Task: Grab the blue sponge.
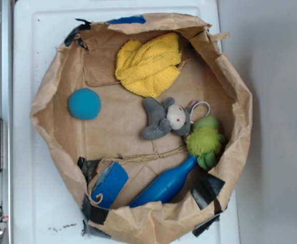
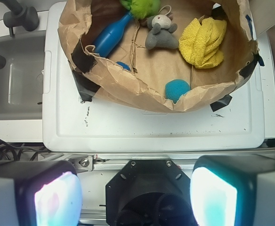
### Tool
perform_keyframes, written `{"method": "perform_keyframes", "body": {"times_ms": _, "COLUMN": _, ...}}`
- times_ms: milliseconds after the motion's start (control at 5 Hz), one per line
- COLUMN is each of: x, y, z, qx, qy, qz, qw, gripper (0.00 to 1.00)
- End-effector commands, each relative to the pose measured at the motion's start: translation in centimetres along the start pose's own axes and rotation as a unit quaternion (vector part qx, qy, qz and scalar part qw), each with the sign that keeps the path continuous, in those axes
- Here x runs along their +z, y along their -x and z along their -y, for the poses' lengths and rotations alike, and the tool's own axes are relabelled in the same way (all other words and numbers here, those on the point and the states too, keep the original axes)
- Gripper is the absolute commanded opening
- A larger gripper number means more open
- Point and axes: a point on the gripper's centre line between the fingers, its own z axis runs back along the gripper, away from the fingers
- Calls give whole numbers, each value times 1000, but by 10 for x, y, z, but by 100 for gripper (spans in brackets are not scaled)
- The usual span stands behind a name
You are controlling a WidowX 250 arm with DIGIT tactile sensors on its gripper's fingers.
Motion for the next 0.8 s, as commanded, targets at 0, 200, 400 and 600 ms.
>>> {"method": "perform_keyframes", "body": {"times_ms": 0, "x": 0, "y": 0, "z": 0, "qx": 0, "qy": 0, "qz": 0, "qw": 1000, "gripper": 100}}
{"method": "perform_keyframes", "body": {"times_ms": 200, "x": 2, "y": -50, "z": 12, "qx": 69, "qy": -4, "qz": 6, "qw": 998, "gripper": 100}}
{"method": "perform_keyframes", "body": {"times_ms": 400, "x": -14, "y": -100, "z": 12, "qx": 134, "qy": -31, "qz": -1, "qw": 991, "gripper": 100}}
{"method": "perform_keyframes", "body": {"times_ms": 600, "x": -36, "y": -147, "z": -2, "qx": 248, "qy": -65, "qz": -4, "qw": 967, "gripper": 100}}
